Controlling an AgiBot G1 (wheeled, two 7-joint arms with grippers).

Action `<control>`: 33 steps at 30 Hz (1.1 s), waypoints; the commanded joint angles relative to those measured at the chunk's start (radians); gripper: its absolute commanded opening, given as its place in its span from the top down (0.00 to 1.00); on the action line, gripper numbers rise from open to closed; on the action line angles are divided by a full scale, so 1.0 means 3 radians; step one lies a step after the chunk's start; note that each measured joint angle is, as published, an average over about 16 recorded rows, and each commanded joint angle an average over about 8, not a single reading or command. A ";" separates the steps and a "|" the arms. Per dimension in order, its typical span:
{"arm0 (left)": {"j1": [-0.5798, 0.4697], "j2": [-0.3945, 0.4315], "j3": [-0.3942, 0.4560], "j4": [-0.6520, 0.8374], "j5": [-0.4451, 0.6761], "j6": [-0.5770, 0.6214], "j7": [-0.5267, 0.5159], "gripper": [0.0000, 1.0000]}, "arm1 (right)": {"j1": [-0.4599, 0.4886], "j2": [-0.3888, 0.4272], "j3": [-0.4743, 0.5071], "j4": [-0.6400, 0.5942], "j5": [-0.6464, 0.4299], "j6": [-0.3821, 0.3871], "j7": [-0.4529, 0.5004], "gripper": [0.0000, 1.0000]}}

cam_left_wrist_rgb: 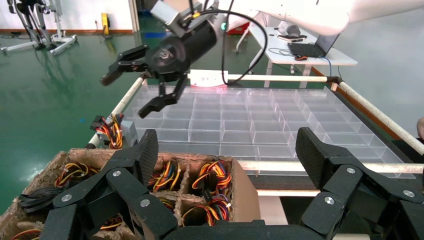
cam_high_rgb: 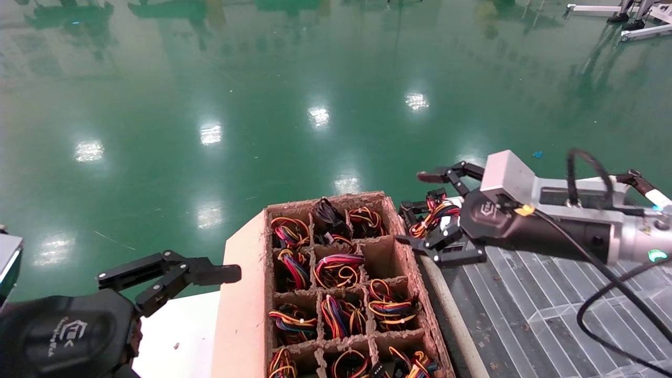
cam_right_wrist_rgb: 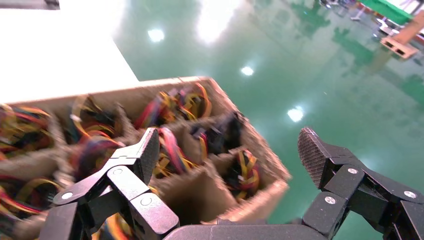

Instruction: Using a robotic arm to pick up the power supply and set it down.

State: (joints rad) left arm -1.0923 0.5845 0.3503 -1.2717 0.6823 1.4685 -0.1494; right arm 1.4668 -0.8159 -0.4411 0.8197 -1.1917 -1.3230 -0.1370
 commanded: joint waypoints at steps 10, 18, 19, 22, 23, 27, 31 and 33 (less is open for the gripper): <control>0.0000 0.0000 0.0001 0.0000 0.0000 0.0000 0.0000 0.00 | -0.0503 0.0263 0.0207 0.0596 0.0591 -0.0221 0.0416 0.00; 0.0000 0.0000 0.0001 0.0000 -0.0001 0.0000 0.0000 0.00 | -0.0867 0.0452 0.0357 0.1026 0.1019 -0.0381 0.0717 0.00; 0.0000 0.0000 0.0001 0.0000 -0.0001 0.0000 0.0001 0.00 | -0.0913 0.0476 0.0376 0.1081 0.1073 -0.0402 0.0756 0.00; 0.0000 0.0000 0.0001 0.0000 -0.0001 0.0000 0.0001 0.00 | -0.1051 0.0549 0.0433 0.1245 0.1236 -0.0463 0.0870 0.00; 0.0000 0.0000 0.0001 0.0000 -0.0001 0.0000 0.0001 0.00 | -0.1098 0.0573 0.0452 0.1300 0.1290 -0.0483 0.0908 0.00; 0.0000 -0.0001 0.0001 0.0000 -0.0001 -0.0001 0.0001 0.00 | -0.1249 0.0652 0.0514 0.1479 0.1468 -0.0549 0.1032 0.00; 0.0000 -0.0001 0.0001 0.0001 -0.0002 -0.0001 0.0001 0.00 | -0.1355 0.0707 0.0558 0.1604 0.1596 -0.0596 0.1104 0.00; 0.0001 -0.0001 0.0001 0.0001 -0.0002 -0.0002 0.0001 0.00 | -0.1378 0.0719 0.0569 0.1631 0.1625 -0.0607 0.1115 0.00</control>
State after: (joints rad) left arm -1.0922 0.5842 0.3507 -1.2715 0.6818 1.4682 -0.1491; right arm 1.0647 -0.6061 -0.2752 1.2956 -0.7180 -1.5001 0.1907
